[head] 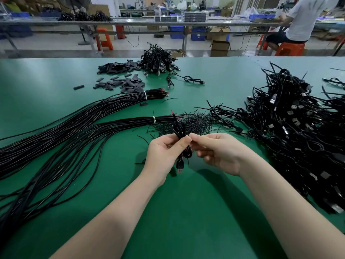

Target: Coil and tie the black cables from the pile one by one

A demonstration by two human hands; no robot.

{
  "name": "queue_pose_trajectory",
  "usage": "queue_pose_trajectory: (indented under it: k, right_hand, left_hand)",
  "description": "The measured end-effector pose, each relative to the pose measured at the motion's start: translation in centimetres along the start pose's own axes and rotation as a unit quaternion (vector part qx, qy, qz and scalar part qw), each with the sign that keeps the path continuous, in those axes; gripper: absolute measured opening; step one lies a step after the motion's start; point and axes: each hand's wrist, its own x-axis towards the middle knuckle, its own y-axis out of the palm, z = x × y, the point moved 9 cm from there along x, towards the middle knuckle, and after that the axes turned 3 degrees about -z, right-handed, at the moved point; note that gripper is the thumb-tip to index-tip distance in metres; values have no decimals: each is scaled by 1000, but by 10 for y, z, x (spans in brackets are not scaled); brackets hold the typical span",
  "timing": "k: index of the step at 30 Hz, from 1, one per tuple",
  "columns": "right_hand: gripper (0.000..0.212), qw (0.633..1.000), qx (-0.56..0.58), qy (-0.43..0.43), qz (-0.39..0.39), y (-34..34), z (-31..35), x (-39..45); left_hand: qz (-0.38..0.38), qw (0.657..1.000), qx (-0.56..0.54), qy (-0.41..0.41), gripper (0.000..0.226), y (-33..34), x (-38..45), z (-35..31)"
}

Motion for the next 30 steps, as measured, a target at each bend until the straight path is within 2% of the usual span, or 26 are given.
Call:
queue_pose_trajectory:
  k: [4,7,12,14,16,17,18,19,21,22,23,24,25,26,27,29,30]
  right_hand:
    - [21,1000,16,7,26,1,2,-2]
    - [27,999,15,-9,33,3,6,-3]
    - [7,995,-71,-72,-5,-3,17,-5]
    - [9,991,-84,-100,-2,-2,23,-7]
    - [11,977,-134,-166,-16,0,33,-8]
    - [13,953,-198,-225,-42,1,41,-10]
    - [13,911,-274,-299,-79,3,51,-13]
    - [12,854,-340,-378,-114,10,60,-21]
    - [6,715,-433,-526,-156,28,67,-42]
    - [8,642,-473,-579,-170,36,65,-51]
    - [11,583,-502,-613,-181,41,60,-56]
    - [12,566,-507,-623,-186,41,58,-57]
    - [10,593,-489,-612,-188,37,59,-53]
    - [7,656,-445,-579,-189,28,63,-48]
    - [5,739,-380,-522,-193,17,65,-40]
    - [15,893,-226,-349,-173,-2,51,-17]
    - [22,941,-154,-265,-146,-5,38,-8]
  left_hand:
    - [-15,1000,18,11,4,-2,-1,-1]
    - [-39,999,34,17,1,-7,0,-1]
    - [-64,997,45,23,10,-12,0,-2]
    - [-63,997,41,12,15,-12,0,-1]
    - [-61,998,24,0,20,-9,0,0]
    - [-58,998,1,-16,22,-8,1,1]
    - [-52,997,-30,-45,24,-7,2,4]
    - [-42,993,-65,-86,24,-4,1,9]
    - [-21,970,-143,-194,24,1,-3,22]
    - [-17,953,-185,-239,27,4,-6,27]
    - [-16,941,-213,-261,31,6,-8,30]
    - [-16,941,-219,-258,30,5,-7,30]
    - [-20,954,-194,-230,26,2,-5,27]
    - [-30,971,-157,-180,23,-2,0,21]
    - [-41,985,-117,-121,22,-7,3,14]
    - [-61,997,-42,-26,18,-15,5,1]
    - [-64,998,-3,6,15,-16,5,-2]
